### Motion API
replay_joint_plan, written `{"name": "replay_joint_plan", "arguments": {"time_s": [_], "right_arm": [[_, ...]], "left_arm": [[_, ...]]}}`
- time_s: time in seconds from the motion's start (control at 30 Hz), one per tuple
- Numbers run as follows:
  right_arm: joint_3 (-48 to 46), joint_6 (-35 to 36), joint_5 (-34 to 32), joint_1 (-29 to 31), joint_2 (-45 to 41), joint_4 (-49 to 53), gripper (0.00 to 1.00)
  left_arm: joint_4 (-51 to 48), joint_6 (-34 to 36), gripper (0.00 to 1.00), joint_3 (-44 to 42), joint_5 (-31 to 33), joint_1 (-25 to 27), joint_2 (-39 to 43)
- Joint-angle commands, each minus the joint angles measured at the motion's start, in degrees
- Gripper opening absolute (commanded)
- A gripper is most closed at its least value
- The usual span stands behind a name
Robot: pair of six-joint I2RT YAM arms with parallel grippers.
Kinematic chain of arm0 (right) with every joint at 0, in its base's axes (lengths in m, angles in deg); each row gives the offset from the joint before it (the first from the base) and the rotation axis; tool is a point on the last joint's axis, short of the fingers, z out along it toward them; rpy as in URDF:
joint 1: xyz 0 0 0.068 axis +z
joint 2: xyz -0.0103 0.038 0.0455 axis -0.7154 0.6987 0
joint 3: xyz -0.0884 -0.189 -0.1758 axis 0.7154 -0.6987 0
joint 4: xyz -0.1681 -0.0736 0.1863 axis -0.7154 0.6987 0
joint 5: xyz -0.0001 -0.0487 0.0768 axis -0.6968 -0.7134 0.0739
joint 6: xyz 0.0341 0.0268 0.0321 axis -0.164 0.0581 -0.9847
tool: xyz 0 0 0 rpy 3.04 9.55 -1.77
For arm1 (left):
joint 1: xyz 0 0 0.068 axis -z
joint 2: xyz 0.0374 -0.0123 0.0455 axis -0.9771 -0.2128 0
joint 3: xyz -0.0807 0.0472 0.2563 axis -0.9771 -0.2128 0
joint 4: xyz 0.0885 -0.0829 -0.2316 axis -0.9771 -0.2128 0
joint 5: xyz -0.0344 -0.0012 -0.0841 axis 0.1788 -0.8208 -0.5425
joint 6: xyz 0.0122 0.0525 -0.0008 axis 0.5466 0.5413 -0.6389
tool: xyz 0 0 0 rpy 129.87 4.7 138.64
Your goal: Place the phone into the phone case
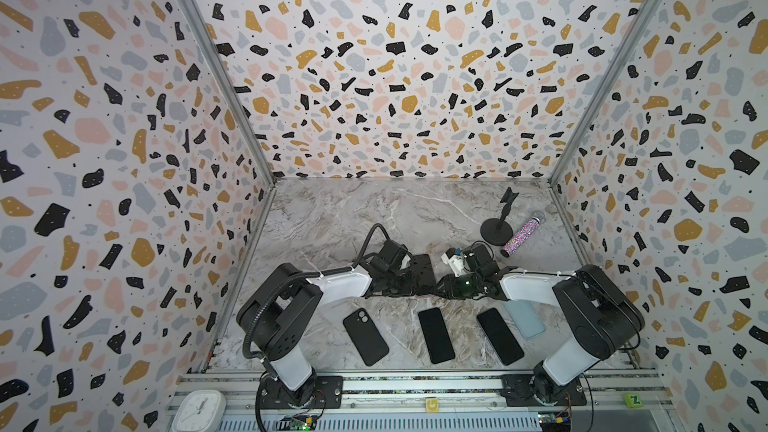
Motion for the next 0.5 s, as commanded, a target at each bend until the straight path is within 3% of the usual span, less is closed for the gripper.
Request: {"name": "replay_joint_plan", "arguments": {"time_s": [0.0,0.47], "right_arm": [[-0.2,-0.8,0.5,0.9,-1.6,-1.3,0.35],[-0.4,-2.2,0.9,2.0,-1.0,-3.1,0.35]], "left_arm": [[-1.8,1.3,0.27,-0.4,2.2,0.3,0.7],[-0.3,1.6,0.2,-0.6,2.8,1.0,-2.0]]}}
